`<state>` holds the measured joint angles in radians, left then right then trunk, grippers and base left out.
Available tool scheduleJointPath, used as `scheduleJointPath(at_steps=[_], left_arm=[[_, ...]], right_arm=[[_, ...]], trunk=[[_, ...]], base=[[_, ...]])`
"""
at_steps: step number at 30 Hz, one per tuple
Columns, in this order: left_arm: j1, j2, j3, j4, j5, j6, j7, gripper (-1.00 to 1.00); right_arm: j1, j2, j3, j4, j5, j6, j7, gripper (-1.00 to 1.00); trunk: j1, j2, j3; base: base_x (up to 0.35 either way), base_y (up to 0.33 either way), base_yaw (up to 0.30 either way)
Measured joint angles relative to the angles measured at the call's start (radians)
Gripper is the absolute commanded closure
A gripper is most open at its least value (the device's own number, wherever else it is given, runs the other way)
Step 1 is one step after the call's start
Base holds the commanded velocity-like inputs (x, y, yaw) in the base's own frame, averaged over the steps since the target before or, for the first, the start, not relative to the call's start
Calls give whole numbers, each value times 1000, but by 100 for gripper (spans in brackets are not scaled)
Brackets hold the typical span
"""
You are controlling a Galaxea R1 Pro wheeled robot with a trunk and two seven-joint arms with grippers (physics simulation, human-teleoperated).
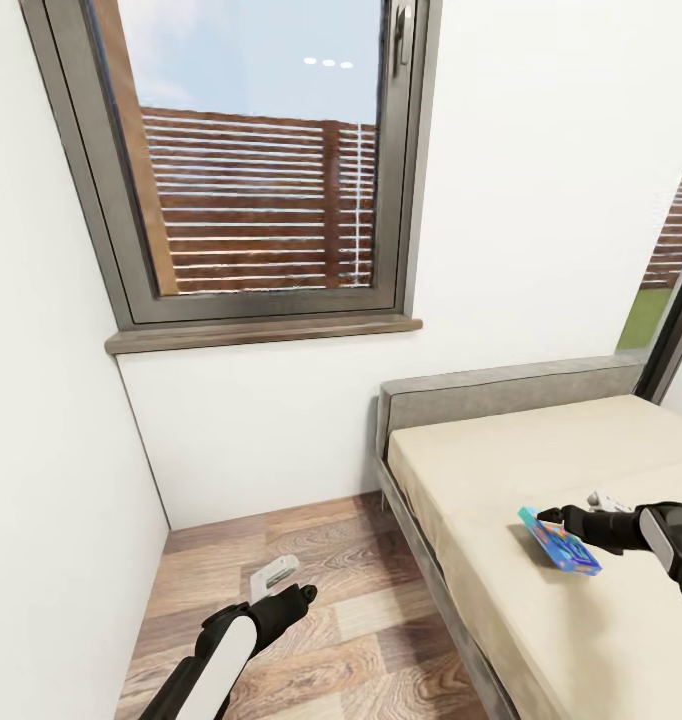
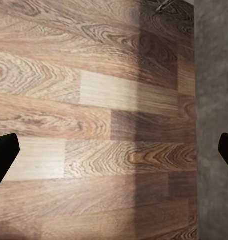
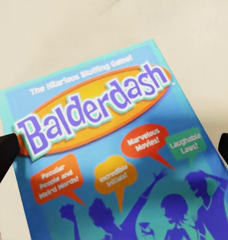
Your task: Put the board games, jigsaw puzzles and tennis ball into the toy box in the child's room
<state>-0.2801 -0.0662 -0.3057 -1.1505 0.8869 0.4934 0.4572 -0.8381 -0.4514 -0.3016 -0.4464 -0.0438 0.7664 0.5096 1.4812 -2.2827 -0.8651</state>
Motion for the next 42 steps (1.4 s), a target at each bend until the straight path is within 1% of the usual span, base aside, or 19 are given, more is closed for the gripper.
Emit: scheduleJointPath(at_steps=[4,6,8,16,19,20,23,26,28,33,36,42], left_arm=[[0,0,0,0,0,0,0,-100],[0,0,0,0,0,0,0,-100],[0,0,0,0,0,0,0,-100],[0,0,0,0,0,0,0,-100],[0,0,0,0,0,0,0,-100],[0,0,0,0,0,0,0,-100],[0,0,0,0,0,0,0,-100],[0,0,0,0,0,0,0,-100],[0,0,0,0,0,0,1,-100],[0,0,0,0,0,0,0,-100],[0,-1,-1,0,-1,0,1,-100],[0,-1,-1,1,-1,0,1,-100]], right_arm=[[14,1,-1,-20,-5,1,5,-100],[19,1,-1,-26,-4,0,10,-100],[26,1,2,-41,9,0,17,-100],[33,0,1,-65,9,1,35,-100],[36,0,2,-70,11,1,69,-100],[43,0,3,-83,14,1,93,-100],[61,0,4,-115,17,6,118,-100],[69,0,4,-130,18,8,126,-100],[72,0,3,-135,18,9,127,-100],[76,-1,-1,-107,15,9,75,-100],[76,-2,-2,-99,12,9,57,-100],[76,-4,-3,-94,11,9,47,-100]], trunk=[[0,0,0],[0,0,0],[0,0,0],[0,0,0],[0,0,0],[0,0,0],[0,0,0],[0,0,0],[0,0,0],[0,0,0],[0,0,0],[0,0,0]], base=[[0,0,0],[0,0,0],[0,0,0],[0,0,0],[0,0,0],[0,0,0],[0,0,0],[0,0,0],[0,0,0],[0,0,0],[0,0,0],[0,0,0]])
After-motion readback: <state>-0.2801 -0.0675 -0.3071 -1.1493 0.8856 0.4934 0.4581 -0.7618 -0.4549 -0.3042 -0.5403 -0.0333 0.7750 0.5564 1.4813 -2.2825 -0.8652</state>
